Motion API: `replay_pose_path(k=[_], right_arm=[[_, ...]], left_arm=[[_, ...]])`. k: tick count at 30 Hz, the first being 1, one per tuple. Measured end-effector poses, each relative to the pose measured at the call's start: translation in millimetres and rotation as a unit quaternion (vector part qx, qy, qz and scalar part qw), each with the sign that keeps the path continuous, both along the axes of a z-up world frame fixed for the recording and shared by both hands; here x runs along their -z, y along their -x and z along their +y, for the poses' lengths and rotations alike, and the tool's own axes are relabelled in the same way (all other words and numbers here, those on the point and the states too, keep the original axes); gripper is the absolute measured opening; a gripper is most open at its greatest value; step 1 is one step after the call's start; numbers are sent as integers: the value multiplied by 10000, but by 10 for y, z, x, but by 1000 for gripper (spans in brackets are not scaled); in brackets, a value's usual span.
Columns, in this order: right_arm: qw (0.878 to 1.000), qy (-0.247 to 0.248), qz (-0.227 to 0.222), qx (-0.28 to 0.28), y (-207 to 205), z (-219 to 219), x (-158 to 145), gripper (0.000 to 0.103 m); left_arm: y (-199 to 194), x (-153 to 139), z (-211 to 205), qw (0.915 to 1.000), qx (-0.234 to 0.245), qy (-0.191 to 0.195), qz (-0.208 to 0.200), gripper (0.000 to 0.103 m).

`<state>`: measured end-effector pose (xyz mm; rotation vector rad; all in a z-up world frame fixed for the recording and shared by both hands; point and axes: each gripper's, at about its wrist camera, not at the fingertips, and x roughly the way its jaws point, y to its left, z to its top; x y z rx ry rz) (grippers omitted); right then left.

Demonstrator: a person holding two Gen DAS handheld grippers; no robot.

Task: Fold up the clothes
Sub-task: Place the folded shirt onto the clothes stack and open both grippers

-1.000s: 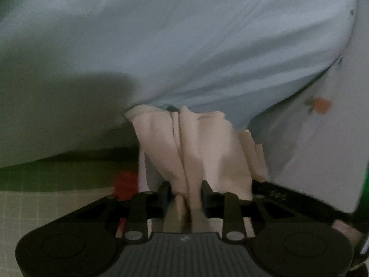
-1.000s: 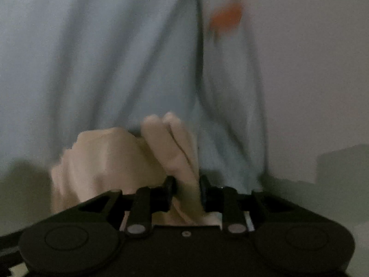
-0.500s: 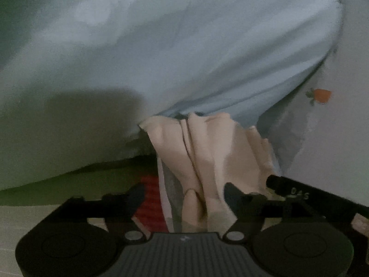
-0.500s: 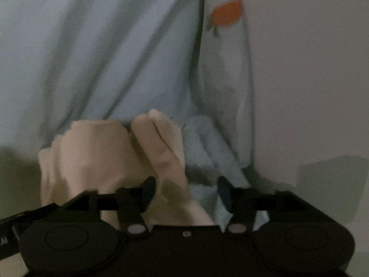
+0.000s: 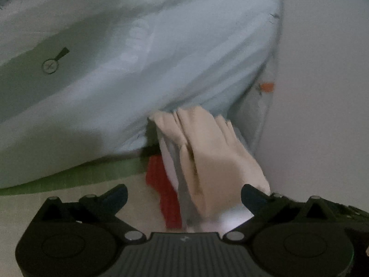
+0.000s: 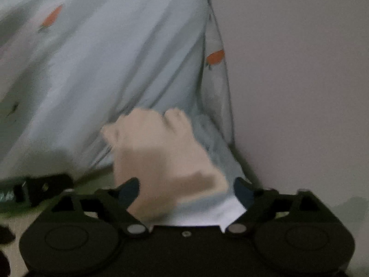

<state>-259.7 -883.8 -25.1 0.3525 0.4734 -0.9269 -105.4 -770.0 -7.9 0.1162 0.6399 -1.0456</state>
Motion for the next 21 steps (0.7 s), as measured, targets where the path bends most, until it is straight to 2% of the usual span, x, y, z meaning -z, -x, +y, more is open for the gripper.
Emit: replay_pose_path(k=[4, 6, 8, 12, 17, 21], right_arm=[[9995, -129, 301, -11, 299, 422, 141, 103], [9992, -160, 378, -16, 415, 559, 212, 103], [9989, -202, 433, -4, 529, 686, 278, 103], [9983, -437, 335, 169, 771, 929, 358, 103], [9985, -378, 327, 244, 930, 1098, 386, 103], [9984, -389, 328, 251, 980, 1126, 391, 103]], left_arm=[[286, 133, 294, 9975, 612, -254, -249, 103], [405, 212, 445, 9970, 668, -297, -252, 103], [504, 298, 598, 9968, 734, -310, -78, 103], [705, 440, 834, 9956, 826, -449, 40, 103], [805, 520, 910, 9936, 900, -645, -222, 103], [825, 527, 937, 9936, 867, -686, -229, 103]])
